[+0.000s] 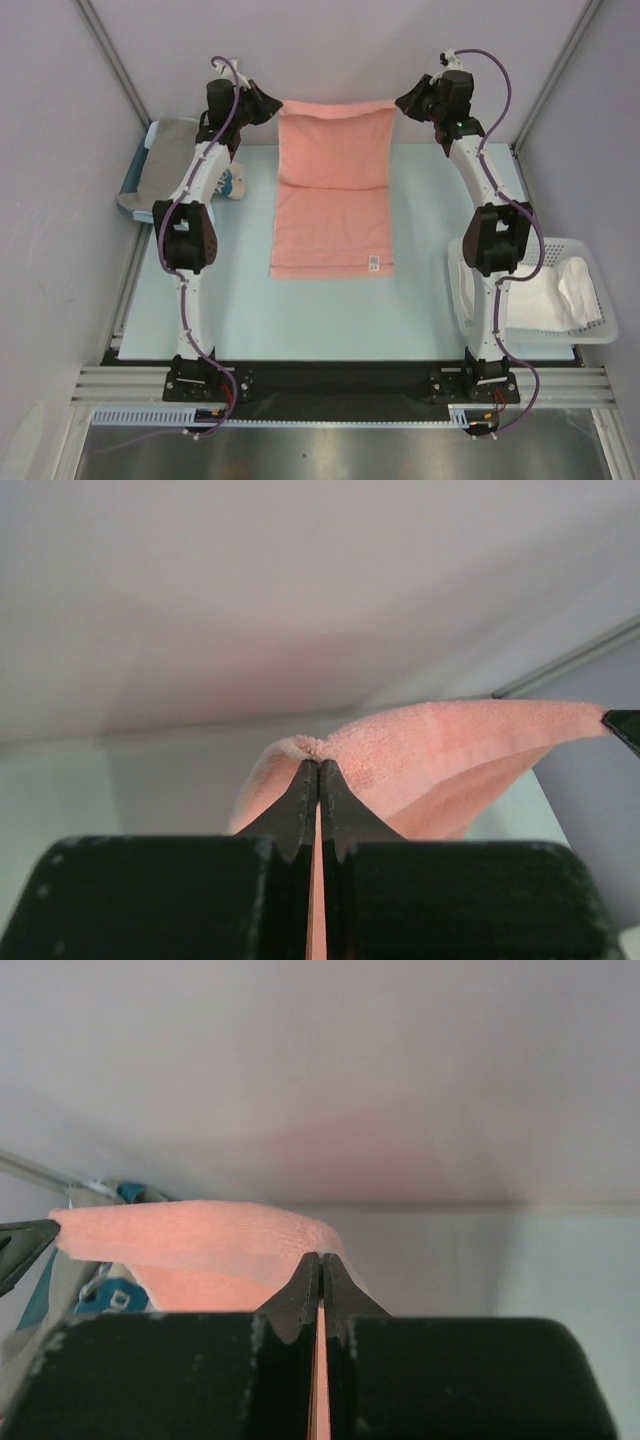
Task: Fold and stack the towels
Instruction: Fold the towel
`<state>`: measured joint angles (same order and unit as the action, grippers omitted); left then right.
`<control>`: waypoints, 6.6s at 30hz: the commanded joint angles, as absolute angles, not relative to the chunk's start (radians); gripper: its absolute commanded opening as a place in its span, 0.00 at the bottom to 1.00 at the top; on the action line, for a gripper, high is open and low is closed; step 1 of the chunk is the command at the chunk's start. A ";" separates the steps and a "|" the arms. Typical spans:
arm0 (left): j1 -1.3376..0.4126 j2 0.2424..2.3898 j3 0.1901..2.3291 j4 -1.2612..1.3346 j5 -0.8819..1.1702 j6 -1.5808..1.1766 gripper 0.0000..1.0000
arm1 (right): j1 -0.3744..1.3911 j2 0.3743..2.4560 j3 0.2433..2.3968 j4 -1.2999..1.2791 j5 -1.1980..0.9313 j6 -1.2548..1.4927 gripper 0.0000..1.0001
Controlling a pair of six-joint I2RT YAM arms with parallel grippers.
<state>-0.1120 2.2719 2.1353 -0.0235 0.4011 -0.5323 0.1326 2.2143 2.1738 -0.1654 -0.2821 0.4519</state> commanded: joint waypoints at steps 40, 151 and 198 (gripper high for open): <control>-0.071 1.826 1.345 0.296 0.523 -0.581 0.00 | 0.156 1.792 1.457 0.044 -0.342 0.511 0.00; -0.160 1.273 0.611 -0.060 0.284 -0.594 0.00 | 0.321 1.342 0.807 -0.267 -0.104 0.534 0.00; -0.250 1.333 0.449 0.040 0.239 -0.592 0.09 | 0.290 1.437 0.608 -0.138 -0.126 0.538 0.00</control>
